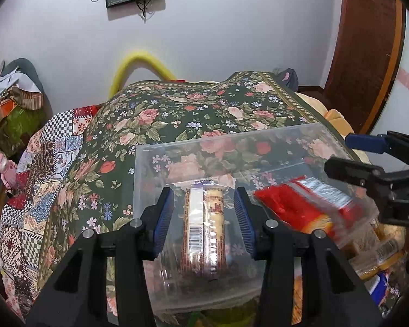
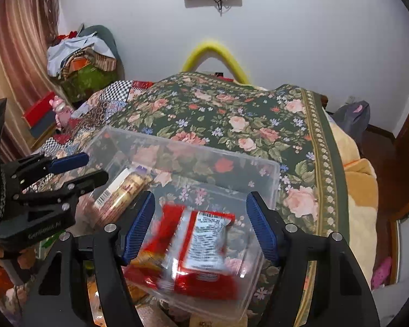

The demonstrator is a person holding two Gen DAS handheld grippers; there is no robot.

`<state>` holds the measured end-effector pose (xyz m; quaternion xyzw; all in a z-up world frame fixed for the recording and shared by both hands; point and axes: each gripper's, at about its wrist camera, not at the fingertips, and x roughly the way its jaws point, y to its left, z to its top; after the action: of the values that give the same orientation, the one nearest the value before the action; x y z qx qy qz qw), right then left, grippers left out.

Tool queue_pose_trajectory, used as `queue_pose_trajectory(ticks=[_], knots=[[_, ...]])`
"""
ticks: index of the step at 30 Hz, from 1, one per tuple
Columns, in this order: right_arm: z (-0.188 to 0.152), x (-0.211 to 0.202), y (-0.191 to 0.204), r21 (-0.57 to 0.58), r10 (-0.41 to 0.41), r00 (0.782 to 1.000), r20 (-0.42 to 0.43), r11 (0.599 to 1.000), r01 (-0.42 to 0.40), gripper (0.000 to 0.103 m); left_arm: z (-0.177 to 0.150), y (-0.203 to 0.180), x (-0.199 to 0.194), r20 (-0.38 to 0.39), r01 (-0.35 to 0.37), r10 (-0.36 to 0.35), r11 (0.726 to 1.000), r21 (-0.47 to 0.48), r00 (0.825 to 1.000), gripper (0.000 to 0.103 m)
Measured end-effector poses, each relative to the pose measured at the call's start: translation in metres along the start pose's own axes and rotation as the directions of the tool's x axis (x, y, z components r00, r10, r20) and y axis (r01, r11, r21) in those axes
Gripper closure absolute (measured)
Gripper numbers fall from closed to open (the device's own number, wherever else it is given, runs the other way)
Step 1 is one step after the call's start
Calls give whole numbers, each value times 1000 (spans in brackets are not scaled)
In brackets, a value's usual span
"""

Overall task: Organize snacks
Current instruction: 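Lower the wafer roll into the box with left tool while right drops red bag in, then grasp the yellow snack packet with the left tool while the right tool grasps the blue cracker bag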

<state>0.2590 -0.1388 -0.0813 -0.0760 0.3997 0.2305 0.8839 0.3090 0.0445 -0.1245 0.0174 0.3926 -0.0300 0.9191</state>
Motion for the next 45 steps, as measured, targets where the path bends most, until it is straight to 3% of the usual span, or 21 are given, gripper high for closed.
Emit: queue_pose_trajectory(ticks=[10, 19, 26, 33, 37, 45], knots=[[-7, -50, -5, -9, -59, 993, 98, 998, 61, 31, -14, 10, -58, 45, 15, -14, 999, -29, 999, 49], [-41, -88, -22, 36, -116, 987, 107, 993, 112, 30, -66, 14, -99, 22, 4, -3, 999, -46, 1000, 42], [-78, -105, -26, 75, -112, 991, 76, 991, 107, 30, -119, 15, -98, -82, 5, -13, 995, -95, 997, 42], [-114, -102, -5, 85, -59, 998, 28, 995, 56, 30, -155, 14, -92, -144, -5, -13, 992, -126, 989, 41], [-125, -94, 10, 93, -32, 999, 12, 995, 31, 28, -171, 16, -85, -165, 6, -30, 989, -148, 986, 36], [-133, -63, 29, 143, 28, 999, -38, 989, -23, 25, -182, 29, -69, -169, 2, -37, 979, -203, 985, 35]])
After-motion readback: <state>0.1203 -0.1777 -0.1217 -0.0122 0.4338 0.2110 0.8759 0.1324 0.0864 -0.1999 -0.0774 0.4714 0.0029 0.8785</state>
